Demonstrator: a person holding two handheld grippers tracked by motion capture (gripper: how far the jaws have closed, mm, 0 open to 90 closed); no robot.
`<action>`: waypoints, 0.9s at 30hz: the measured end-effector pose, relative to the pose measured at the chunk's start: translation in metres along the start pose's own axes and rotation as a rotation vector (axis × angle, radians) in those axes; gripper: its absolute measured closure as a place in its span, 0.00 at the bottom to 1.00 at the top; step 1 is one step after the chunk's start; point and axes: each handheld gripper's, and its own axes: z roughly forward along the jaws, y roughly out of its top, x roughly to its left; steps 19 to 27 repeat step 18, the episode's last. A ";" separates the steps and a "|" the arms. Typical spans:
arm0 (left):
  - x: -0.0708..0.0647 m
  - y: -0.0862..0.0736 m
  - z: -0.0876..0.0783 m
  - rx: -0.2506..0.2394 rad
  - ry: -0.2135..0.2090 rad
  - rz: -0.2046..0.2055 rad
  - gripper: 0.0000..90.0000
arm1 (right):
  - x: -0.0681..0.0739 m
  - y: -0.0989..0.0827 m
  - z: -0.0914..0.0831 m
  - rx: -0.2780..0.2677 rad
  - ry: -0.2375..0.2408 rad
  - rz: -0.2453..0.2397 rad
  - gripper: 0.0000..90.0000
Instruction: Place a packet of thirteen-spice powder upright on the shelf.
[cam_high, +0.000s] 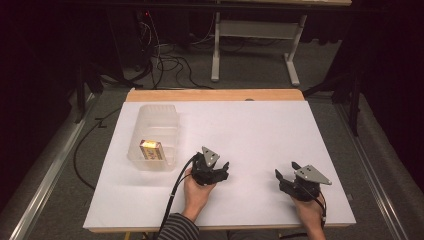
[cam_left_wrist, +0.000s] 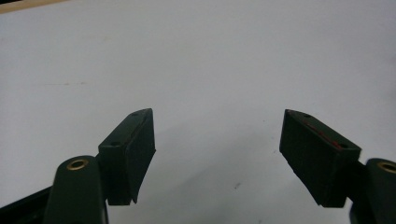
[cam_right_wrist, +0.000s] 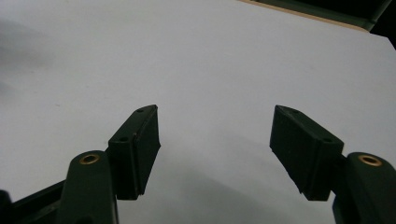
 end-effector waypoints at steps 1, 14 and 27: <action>0.001 -0.001 0.001 -0.004 0.002 -0.007 0.30 | 0.000 0.000 0.000 0.000 -0.001 0.001 0.37; -0.002 -0.009 0.004 -0.022 0.041 0.020 0.27 | 0.000 0.000 0.001 0.003 -0.002 -0.004 0.37; -0.006 -0.010 0.002 -0.032 0.055 0.059 0.25 | 0.001 0.000 0.001 0.006 -0.002 -0.007 0.37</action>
